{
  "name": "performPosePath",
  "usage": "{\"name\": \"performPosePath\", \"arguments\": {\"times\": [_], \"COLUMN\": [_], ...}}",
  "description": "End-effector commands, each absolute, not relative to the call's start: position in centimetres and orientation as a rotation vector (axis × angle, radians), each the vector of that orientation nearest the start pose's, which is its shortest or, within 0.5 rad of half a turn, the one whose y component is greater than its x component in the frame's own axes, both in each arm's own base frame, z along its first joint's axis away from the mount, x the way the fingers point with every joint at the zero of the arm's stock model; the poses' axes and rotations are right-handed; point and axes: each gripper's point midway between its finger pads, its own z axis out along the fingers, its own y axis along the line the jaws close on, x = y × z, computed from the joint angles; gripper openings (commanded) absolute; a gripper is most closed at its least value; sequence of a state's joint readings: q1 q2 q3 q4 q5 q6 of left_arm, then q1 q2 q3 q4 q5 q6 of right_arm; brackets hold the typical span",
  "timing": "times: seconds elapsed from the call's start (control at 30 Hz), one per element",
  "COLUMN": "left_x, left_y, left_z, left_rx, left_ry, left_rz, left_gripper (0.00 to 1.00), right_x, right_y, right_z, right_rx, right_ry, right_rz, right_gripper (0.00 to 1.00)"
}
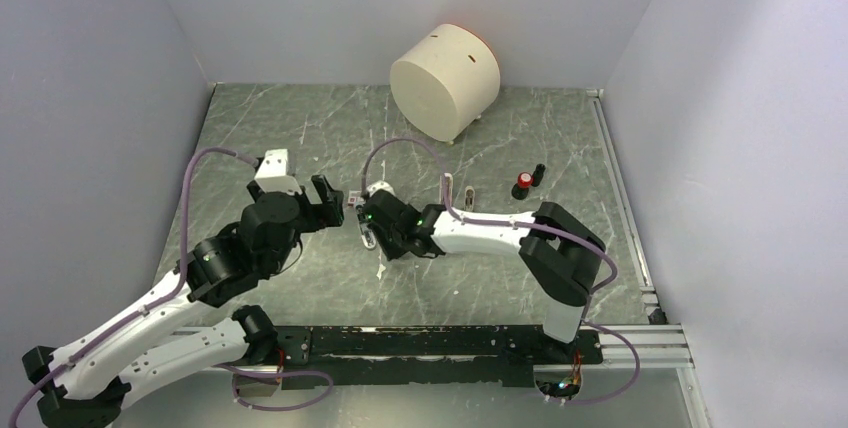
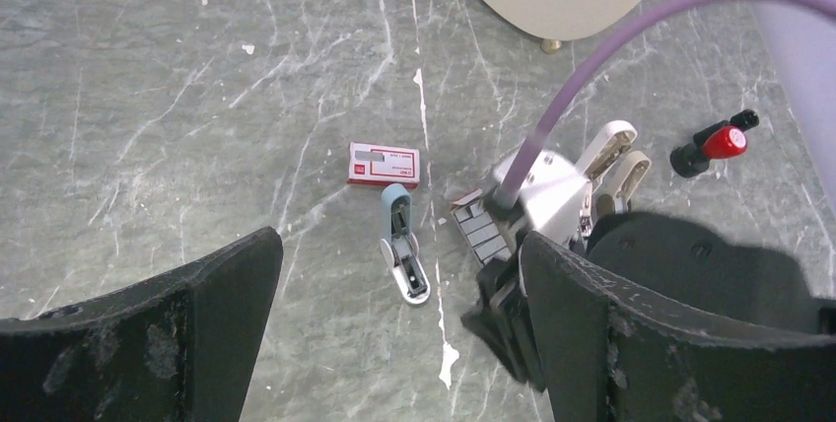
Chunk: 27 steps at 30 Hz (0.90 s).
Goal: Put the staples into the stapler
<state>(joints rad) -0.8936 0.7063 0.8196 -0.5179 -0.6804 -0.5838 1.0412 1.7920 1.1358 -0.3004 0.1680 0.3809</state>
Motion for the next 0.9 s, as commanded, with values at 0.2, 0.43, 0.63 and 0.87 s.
{"name": "performPosePath", "arguments": {"times": [0.2,0.43,0.63,0.87], "left_x": [22.7,22.6,22.4,22.4], "left_y": [-12.4,-12.0,-11.7,-11.4], "left_z": [27.4,27.8,27.9,28.1], "left_rx": [-0.196,-0.2,-0.203,-0.209], "left_ry": [1.84,1.836,1.831,1.822], "left_rz": [-0.345,-0.331,-0.334,-0.323], "left_gripper": [0.95,0.95,0.95,0.95], "right_x": [18.1,18.2,18.5,19.2], "right_y": [35.3,35.1,35.4,36.0], "right_z": [2.5,1.5,2.1,3.1], "right_rx": [-0.986,-1.006,-0.959,-0.715], "right_ry": [2.474,2.503,2.516,2.553], "right_rz": [0.318,0.24,0.221,0.241], "right_gripper": [0.27,0.27,0.35,0.46]}}
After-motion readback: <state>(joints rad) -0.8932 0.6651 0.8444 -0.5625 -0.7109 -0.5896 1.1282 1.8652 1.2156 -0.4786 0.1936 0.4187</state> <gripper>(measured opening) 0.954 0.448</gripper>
